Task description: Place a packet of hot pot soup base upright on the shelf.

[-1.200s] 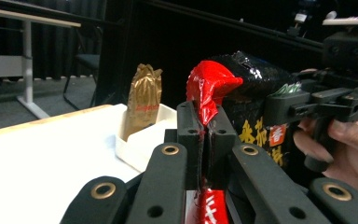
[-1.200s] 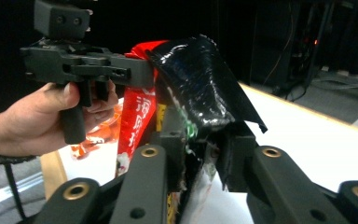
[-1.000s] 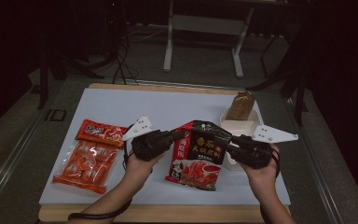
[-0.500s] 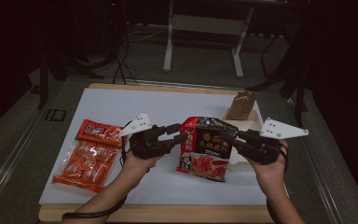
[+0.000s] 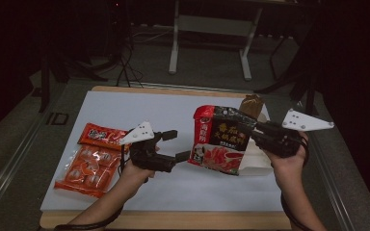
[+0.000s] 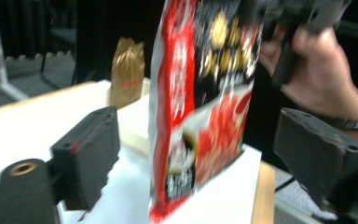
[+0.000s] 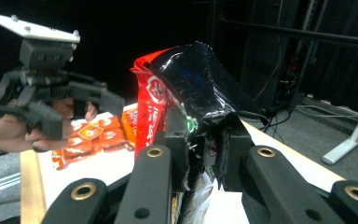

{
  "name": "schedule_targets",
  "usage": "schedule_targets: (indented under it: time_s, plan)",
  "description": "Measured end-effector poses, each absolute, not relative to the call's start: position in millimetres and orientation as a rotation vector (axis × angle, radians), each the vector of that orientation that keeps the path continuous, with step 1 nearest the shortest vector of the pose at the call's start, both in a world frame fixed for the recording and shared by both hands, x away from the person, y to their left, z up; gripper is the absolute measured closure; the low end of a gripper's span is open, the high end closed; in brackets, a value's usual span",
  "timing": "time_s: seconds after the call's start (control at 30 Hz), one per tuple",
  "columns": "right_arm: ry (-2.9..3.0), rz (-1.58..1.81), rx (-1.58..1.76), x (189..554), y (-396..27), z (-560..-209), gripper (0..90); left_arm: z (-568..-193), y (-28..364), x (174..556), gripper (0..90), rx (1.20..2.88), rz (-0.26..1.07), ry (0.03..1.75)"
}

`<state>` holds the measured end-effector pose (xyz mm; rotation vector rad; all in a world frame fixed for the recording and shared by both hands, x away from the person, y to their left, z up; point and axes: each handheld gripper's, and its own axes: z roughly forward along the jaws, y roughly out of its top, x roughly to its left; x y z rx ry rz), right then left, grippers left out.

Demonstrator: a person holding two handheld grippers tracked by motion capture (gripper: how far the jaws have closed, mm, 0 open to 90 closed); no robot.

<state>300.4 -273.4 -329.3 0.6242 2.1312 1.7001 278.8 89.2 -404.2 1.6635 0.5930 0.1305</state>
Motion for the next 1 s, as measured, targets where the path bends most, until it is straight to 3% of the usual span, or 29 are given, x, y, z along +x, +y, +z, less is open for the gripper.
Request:
schedule_targets:
  time_s: [0.1,0.2,0.53,1.0]
  plan:
    - [2.105,1.703,0.622,306,-280,-323,77.4,-409,92,279,3.7,1.686,0.11,0.617]
    - [2.09,1.695,0.627,311,-286,-318,77.4,-416,98,277,1.5,1.682,0.091,0.625]
    - [1.999,1.681,0.668,336,-318,-308,77.3,-442,118,265,1.1,1.734,0.199,0.6]
    - [1.951,1.492,0.735,371,-352,-313,77.2,-475,132,248,1.4,1.763,0.228,0.579]
